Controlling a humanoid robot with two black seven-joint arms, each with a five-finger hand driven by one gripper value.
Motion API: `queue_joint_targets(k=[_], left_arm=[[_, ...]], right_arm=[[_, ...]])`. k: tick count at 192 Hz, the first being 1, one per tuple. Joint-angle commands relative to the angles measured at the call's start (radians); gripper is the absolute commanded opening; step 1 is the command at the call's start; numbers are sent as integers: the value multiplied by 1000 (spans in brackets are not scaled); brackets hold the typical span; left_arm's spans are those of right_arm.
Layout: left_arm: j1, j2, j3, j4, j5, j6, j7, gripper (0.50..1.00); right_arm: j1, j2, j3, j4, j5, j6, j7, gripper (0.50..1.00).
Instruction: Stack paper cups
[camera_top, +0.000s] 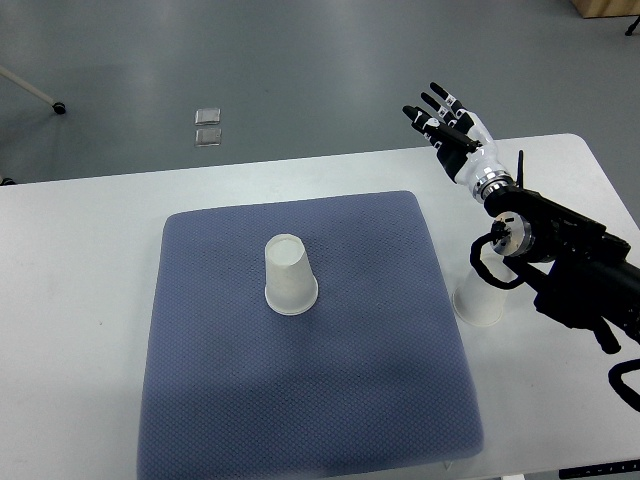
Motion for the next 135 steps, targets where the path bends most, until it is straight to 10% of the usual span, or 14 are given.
queue_joint_targets(k=[1, 66, 135], left_arm=[[1, 0, 0, 0, 0, 0, 0, 1000], [1, 0, 0, 0, 0, 0, 0, 1000], [-1, 0, 0, 0, 0, 0, 0, 1000]], right_arm=[[0, -7, 0, 6, 0, 0, 2, 913], [24, -59, -9, 17, -118, -5, -3, 913], [49, -383, -57, 204, -592, 70, -15, 913]])
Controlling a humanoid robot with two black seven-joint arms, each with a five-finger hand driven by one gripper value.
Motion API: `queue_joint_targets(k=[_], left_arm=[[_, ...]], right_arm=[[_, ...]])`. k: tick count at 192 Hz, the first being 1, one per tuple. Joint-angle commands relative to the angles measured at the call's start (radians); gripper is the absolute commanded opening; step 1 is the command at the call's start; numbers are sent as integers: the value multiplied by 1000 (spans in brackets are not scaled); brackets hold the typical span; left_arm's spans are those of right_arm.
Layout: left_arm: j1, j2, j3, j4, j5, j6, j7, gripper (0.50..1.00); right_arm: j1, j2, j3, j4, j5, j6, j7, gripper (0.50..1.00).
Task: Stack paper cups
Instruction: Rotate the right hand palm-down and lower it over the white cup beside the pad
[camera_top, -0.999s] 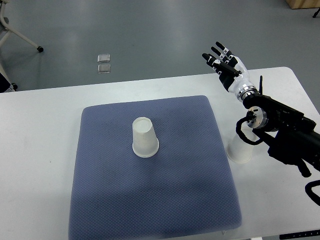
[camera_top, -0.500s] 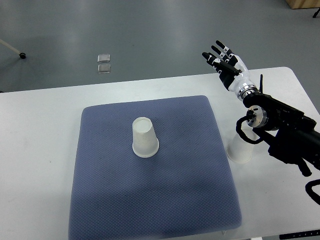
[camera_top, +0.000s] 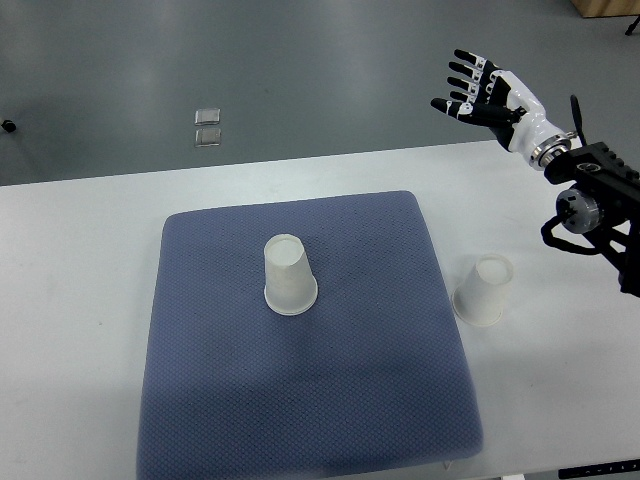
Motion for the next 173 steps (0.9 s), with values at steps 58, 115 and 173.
queue_joint_targets(k=[58, 115, 173], left_arm=[[-1, 0, 0, 0, 0, 0, 0, 1000], [1, 0, 0, 0, 0, 0, 0, 1000], [1, 0, 0, 0, 0, 0, 0, 1000]], right_arm=[[103, -416, -165, 328, -582, 271, 5, 913], [199, -539, -288, 563, -992, 402, 5, 913], [187, -459, -326, 556, -1226, 307, -2, 911]])
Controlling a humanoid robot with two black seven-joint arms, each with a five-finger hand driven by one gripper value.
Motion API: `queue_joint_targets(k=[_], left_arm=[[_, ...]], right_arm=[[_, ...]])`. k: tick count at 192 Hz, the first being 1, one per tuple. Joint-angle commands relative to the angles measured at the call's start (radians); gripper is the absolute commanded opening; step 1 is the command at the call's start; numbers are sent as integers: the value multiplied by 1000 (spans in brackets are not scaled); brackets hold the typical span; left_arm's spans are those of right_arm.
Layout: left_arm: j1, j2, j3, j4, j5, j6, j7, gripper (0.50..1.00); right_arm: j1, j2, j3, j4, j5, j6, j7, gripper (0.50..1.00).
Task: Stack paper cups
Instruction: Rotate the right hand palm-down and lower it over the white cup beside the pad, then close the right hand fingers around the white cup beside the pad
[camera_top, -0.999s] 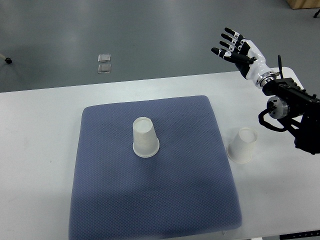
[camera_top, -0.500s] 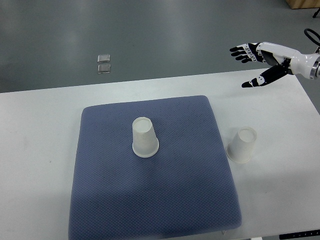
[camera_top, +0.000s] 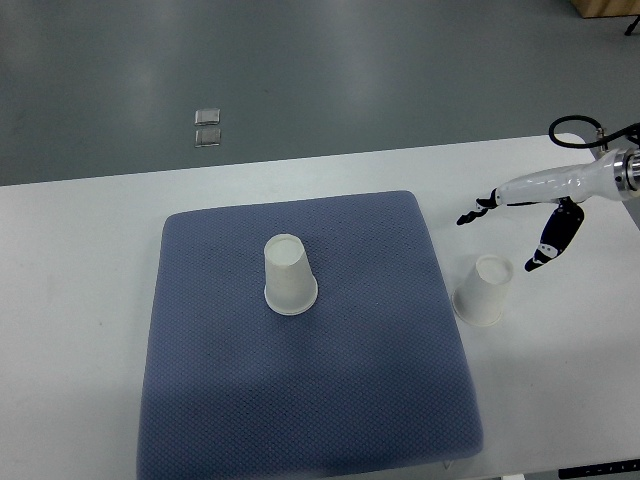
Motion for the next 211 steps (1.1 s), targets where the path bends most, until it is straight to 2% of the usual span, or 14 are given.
queue_joint_targets(k=[1, 15, 70, 120, 194, 211], left_arm=[[1, 0, 0, 0, 0, 0, 0, 1000], [1, 0, 0, 0, 0, 0, 0, 1000], [-1, 0, 0, 0, 0, 0, 0, 1000], [1, 0, 0, 0, 0, 0, 0, 1000], [1, 0, 0, 0, 0, 0, 0, 1000], [-1, 0, 0, 0, 0, 0, 0, 1000]], right_arm=[[-9, 11, -25, -8, -54, -54, 0, 911], [-13, 14, -67, -19, -65, -104, 0, 911], [-42, 40, -104, -33, -74, -169, -2, 911], [-104, 97, -102, -110, -74, -245, 0, 909], [-145, 130, -102, -133, -85, -270, -2, 909], [-156, 140, -102, -139, -97, -273, -18, 909]])
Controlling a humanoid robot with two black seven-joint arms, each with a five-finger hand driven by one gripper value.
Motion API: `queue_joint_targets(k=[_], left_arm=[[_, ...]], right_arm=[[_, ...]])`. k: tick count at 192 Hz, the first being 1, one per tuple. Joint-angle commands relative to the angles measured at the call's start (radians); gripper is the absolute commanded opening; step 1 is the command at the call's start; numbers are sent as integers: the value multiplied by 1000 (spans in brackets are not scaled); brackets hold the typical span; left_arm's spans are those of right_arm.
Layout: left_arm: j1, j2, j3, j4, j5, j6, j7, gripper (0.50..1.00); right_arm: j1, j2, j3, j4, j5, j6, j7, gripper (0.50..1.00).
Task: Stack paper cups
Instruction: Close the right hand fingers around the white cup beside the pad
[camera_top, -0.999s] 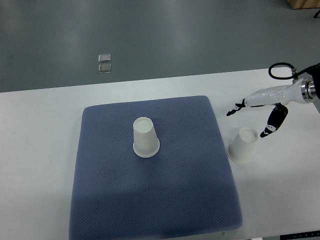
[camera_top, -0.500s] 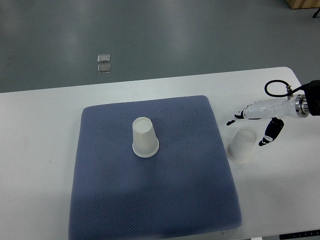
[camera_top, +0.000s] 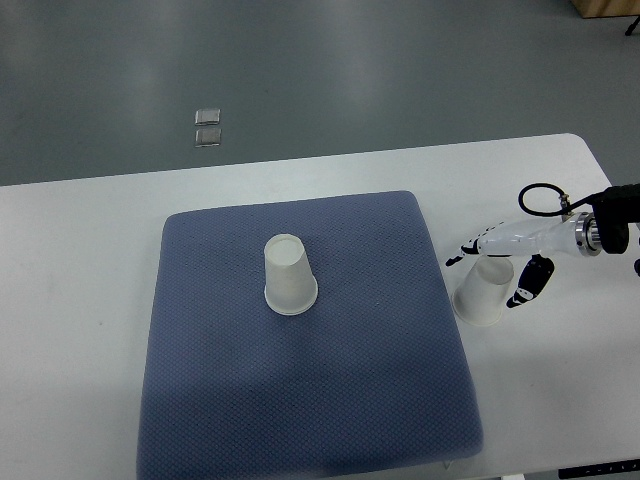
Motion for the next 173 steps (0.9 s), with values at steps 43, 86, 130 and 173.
queue_joint_targets(k=[43, 86, 130, 173], left_arm=[[-1, 0, 0, 0, 0, 0, 0, 1000], [-1, 0, 0, 0, 0, 0, 0, 1000], [-1, 0, 0, 0, 0, 0, 0, 1000], [-1, 0, 0, 0, 0, 0, 0, 1000]], right_arm=[[-16, 20, 0, -29, -29, -38, -20, 907], [-21, 27, 0, -37, -31, -55, -34, 905], [-24, 29, -2, -34, -31, -52, -34, 897], [-29, 30, -12, -24, -31, -54, -17, 868]])
